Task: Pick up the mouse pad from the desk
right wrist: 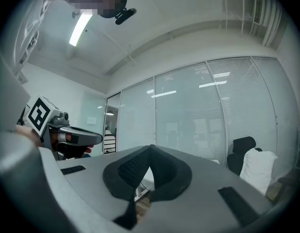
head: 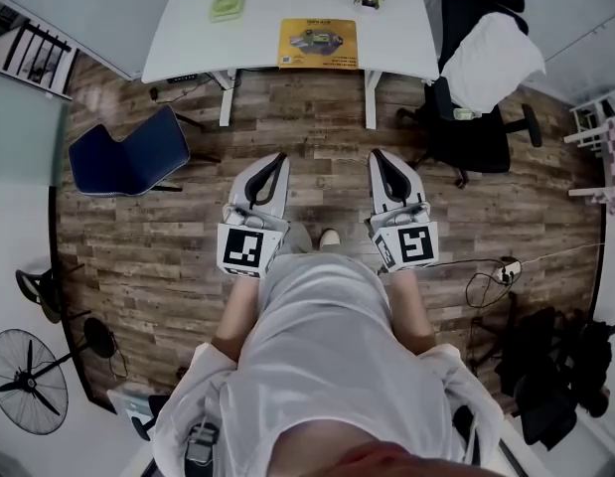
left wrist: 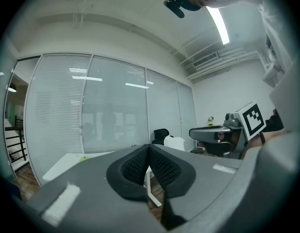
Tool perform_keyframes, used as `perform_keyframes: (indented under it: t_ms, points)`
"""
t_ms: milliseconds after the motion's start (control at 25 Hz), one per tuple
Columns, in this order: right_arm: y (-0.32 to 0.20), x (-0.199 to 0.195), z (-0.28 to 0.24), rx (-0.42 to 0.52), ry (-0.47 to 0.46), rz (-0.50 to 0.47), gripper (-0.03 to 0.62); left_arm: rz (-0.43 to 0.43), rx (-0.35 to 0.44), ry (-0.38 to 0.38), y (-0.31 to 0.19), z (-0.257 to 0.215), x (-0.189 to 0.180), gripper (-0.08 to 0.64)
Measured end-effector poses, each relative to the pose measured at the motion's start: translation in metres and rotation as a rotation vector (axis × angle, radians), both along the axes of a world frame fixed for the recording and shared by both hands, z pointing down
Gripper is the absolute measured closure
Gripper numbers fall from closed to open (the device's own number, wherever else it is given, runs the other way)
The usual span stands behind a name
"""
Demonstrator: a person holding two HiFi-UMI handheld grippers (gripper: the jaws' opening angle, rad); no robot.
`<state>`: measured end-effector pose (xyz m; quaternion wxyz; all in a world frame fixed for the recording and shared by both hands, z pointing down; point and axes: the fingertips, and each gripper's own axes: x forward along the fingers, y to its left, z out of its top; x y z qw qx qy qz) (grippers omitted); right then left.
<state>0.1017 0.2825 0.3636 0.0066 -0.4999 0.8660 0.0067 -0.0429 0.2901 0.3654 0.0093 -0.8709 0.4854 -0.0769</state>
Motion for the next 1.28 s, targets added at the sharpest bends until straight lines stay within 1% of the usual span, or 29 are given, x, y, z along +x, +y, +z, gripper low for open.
perform_keyframes:
  t_ms: [240,440,600,840,1000,1200,1280]
  points:
    - [-0.023,0.008,0.006,-0.013,0.020,-0.010,0.591,-0.020,0.003,-0.004,-0.022,0.003,0.003,0.563]
    - [-0.068,0.008,0.014,-0.013,0.033,-0.009,0.591,-0.031,0.002,0.005,-0.067,0.013,-0.001,0.563]
    - [-0.125,0.000,0.021,-0.025,0.056,0.005,0.591,-0.024,0.014,0.021,-0.126,0.014,-0.008,0.563]
    - [-0.224,-0.015,0.021,-0.049,0.085,0.029,0.591,-0.016,0.030,0.041,-0.230,0.015,-0.027,0.563]
    - [-0.282,-0.022,0.025,-0.071,0.061,0.065,0.591,0.008,0.044,0.054,-0.294,0.010,-0.040,0.563]
    - [-0.337,-0.019,0.037,-0.112,0.012,0.119,0.591,0.049,0.001,0.037,-0.355,0.022,-0.049,0.563]
    - [-0.350,-0.017,0.043,-0.129,0.001,0.130,0.591,0.050,0.006,0.025,-0.372,0.024,-0.052,0.563]
